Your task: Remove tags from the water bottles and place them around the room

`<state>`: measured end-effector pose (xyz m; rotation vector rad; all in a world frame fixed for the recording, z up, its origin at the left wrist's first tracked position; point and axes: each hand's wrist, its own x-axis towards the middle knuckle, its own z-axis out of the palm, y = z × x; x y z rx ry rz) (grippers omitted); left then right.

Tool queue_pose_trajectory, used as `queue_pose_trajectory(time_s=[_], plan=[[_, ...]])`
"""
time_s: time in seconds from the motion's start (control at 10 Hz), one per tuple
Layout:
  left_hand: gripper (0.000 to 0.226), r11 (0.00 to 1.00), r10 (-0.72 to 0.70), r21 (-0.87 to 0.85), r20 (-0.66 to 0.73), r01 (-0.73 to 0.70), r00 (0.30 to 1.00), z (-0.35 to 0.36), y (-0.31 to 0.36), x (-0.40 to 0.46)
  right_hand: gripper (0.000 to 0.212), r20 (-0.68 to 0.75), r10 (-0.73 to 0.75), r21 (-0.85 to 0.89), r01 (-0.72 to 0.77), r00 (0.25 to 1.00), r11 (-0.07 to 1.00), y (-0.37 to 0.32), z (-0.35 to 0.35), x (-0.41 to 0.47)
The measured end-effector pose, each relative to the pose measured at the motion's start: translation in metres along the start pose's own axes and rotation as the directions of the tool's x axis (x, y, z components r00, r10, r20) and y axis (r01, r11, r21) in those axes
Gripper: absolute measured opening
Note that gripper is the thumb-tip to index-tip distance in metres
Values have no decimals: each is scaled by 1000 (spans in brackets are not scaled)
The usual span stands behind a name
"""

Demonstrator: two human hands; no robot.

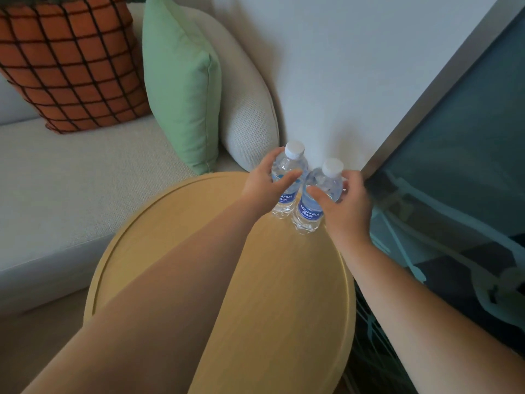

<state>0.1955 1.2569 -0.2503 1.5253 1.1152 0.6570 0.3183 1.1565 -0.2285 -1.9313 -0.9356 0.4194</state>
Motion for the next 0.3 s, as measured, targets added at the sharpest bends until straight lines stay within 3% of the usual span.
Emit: queue_pose_trajectory(time_s=[0.2, 0.3], plan=[[90, 995, -81, 52, -4, 81, 997, 1, -5, -10, 61, 65, -12, -22, 13, 998, 1000, -4, -4, -6], [89, 980, -92, 164, -112, 110, 989, -6, -4, -26, 72, 45, -3, -65, 6, 999, 998, -9, -13, -14]])
